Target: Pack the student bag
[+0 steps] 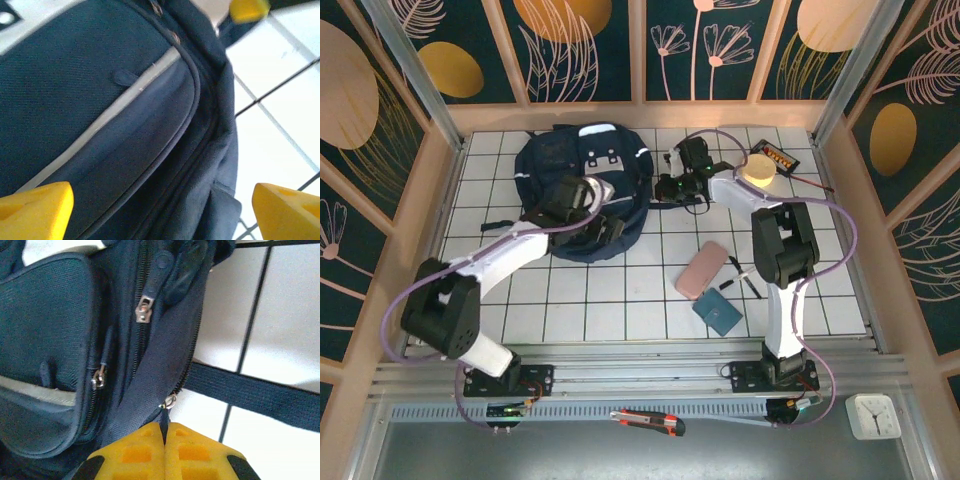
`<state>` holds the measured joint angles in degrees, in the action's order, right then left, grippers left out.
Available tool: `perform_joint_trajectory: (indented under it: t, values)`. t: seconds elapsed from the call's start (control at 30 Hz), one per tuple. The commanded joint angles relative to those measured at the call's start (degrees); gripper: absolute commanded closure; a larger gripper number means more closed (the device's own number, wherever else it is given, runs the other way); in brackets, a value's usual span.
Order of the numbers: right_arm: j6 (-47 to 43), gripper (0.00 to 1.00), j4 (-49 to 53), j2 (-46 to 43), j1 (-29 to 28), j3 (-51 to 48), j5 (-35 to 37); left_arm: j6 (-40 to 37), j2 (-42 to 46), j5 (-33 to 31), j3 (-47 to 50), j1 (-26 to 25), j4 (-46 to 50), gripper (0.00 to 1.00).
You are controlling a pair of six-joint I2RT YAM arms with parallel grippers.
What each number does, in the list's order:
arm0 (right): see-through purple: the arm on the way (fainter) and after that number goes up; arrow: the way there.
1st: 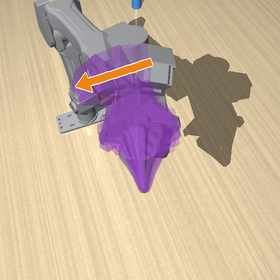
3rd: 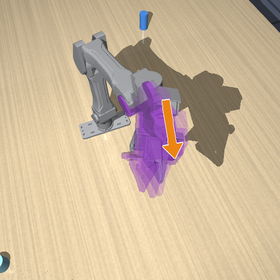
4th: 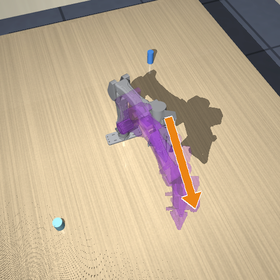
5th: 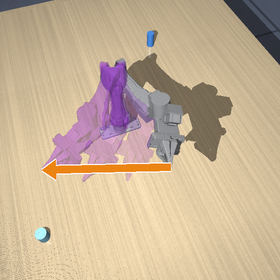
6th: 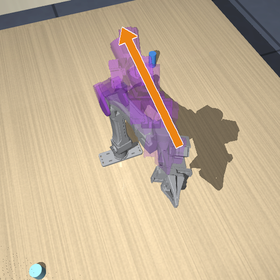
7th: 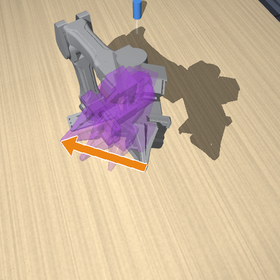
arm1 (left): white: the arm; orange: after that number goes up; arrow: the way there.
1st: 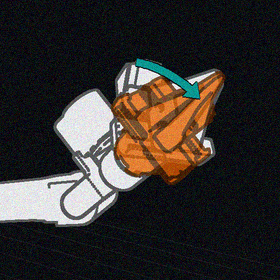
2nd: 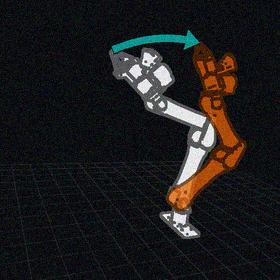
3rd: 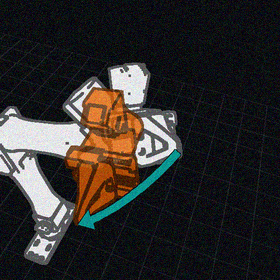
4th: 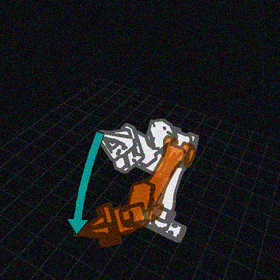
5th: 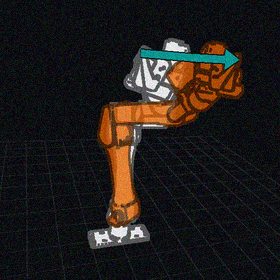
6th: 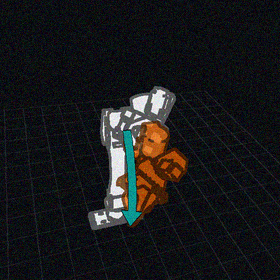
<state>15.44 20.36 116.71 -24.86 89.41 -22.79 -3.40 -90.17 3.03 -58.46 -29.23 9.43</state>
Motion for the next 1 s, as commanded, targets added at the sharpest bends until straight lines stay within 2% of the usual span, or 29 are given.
perform_joint_trajectory:
  t: [0.0, 0.2, 0.27, 0.3, 0.33, 0.37, 0.4, 0.67, 0.97]
  values:
    - [2.0, 1.0, 0.8, -4.2, -2.9, -0.9, -1.7, -12.3, -4.1, -6.6, -2.0, -3.2, -1.0, 0.1]
    - [3.5, 1.0, 1.7, -5.8, -5.5, -1.8, -1.7, -14.6, -7.7, -9.8, -2.3, -5.2, -4.6, 0.09]
    - [3.6, 1.0, 1.7, -5.9, -5.7, -2.2, -1.3, -14.3, -11.0, -13.2, -2.7, -5.2, -4.9, 0.16]
    - [3.6, 1.0, 1.7, -5.9, -5.6, -2.4, -1.0, -14.5, -12.1, -14.5, -3.1, -5.2, -4.3, 0.28]
    - [3.5, 1.0, 1.7, -5.7, -5.4, -2.5, -0.8, -13.8, -13.0, -15.8, -3.5, -5.2, -3.9, 0.48]
    - [3.6, 1.0, 1.5, -5.5, -5.1, -2.6, -0.5, -12.7, -13.8, -17.5, -3.8, -5.2, -3.4, 0.78]
    - [3.5, 1.0, 1.4, -5.2, -4.7, -2.5, -0.1, -12.0, -14.3, -18.0, -3.9, -5.2, -2.8, 1.0]
    - [2.5, 1.0, -1.5, -2.6, -0.6, 0.0, 2.2, -9.4, -10.4, -14.2, 0.5, -5.1, -2.4, 1.0]
    - [1.1, 1.0, -8.3, 1.9, 5.0, 2.9, -2.5, -11.3, -3.9, -3.0, 2.4, -4.7, 1.6, 1.0]
